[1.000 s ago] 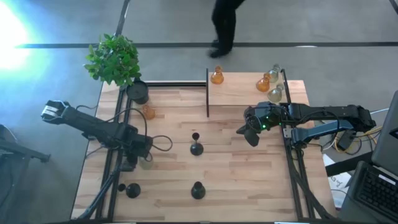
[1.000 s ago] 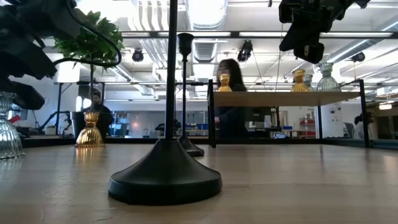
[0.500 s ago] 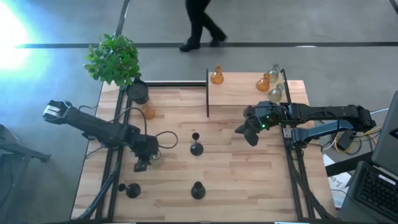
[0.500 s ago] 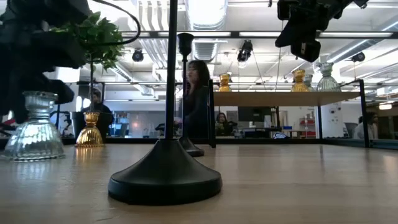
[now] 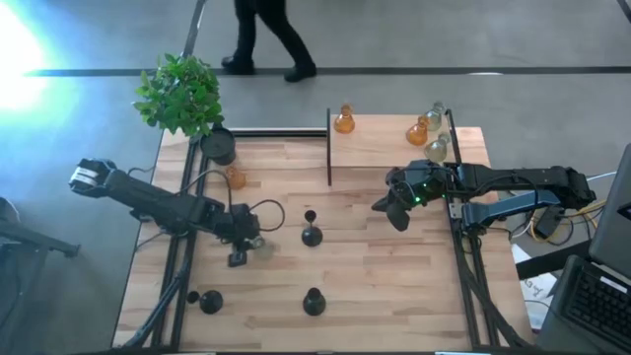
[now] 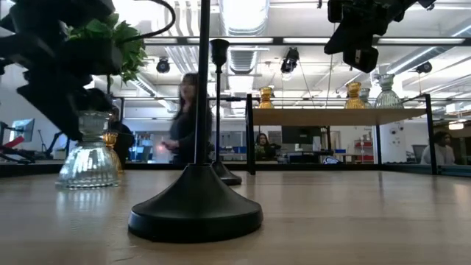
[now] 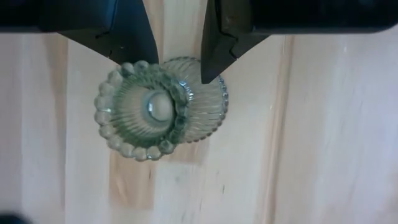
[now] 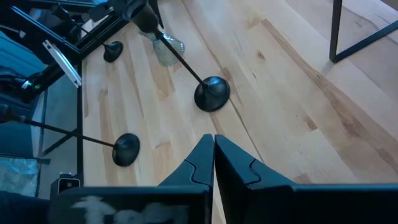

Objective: Pick & Place candle stick holders
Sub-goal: Put the green glass candle holder on the shelf

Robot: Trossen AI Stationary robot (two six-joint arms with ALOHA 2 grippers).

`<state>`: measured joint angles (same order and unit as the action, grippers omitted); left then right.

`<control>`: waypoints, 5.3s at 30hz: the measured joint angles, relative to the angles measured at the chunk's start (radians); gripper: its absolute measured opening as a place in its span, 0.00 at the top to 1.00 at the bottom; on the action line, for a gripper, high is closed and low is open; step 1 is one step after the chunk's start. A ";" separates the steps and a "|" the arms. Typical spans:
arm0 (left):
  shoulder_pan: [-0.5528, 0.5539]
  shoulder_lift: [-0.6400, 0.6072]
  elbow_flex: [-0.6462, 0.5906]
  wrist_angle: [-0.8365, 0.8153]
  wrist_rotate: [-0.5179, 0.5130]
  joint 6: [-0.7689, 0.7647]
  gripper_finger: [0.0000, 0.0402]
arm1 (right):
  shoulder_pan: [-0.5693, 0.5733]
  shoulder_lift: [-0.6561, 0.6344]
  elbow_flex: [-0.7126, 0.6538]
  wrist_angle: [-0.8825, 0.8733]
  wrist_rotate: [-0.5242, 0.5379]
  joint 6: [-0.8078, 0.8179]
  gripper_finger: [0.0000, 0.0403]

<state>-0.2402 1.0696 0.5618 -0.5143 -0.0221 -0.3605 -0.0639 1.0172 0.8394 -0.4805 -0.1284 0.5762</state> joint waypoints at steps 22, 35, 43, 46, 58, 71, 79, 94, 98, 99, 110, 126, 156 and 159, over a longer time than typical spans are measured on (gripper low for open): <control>0.161 0.059 0.302 -0.245 0.119 -0.038 0.70 | 0.000 0.000 0.000 -0.001 -0.003 0.001 0.98; 0.210 0.163 0.302 -0.191 0.260 0.019 0.70 | 0.000 0.000 0.000 -0.001 -0.003 0.001 0.98; 0.211 0.228 0.302 -0.193 0.260 0.057 0.70 | 0.000 0.000 0.000 -0.001 -0.003 0.000 0.98; 0.212 0.248 0.302 -0.193 0.260 0.058 0.70 | 0.000 0.000 0.000 -0.001 -0.003 0.000 0.98; 0.214 0.267 0.306 -0.183 0.255 0.045 0.93 | 0.000 0.000 0.000 -0.001 -0.002 0.000 0.98; 0.238 0.235 0.681 -0.555 0.230 0.072 0.93 | 0.000 0.000 0.000 0.008 -0.002 -0.012 0.98; 0.341 0.252 0.934 -0.612 0.185 0.026 0.93 | 0.000 0.000 0.000 0.272 -0.004 -0.090 0.98; 0.550 0.467 1.256 -0.530 0.153 -0.058 0.93 | 0.000 0.171 0.271 0.237 0.274 -0.517 0.98; 0.562 0.513 1.333 -0.529 0.170 -0.072 0.93 | 0.000 0.265 0.382 0.127 0.356 -0.591 0.98; 0.564 0.522 1.350 -0.530 0.176 -0.080 0.93 | 0.000 0.287 0.406 0.114 0.360 -0.608 0.97; 0.578 0.553 1.400 -0.523 0.197 -0.102 0.93 | 0.000 0.448 0.612 0.060 0.367 -0.654 0.69; 0.579 0.551 1.397 -0.500 0.205 -0.079 0.93 | -0.003 0.530 0.663 0.064 0.503 -0.665 0.43; 0.581 0.556 1.396 -0.470 0.231 -0.070 0.93 | -0.005 0.553 0.662 0.104 0.554 -0.666 0.74; 0.581 0.556 1.396 -0.471 0.234 -0.060 0.93 | -0.005 0.553 0.662 0.103 0.554 -0.662 0.74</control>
<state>0.3405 1.6260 1.9579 -0.9849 0.2121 -0.4202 -0.0692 1.5703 1.5013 -0.3775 0.4259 -0.0857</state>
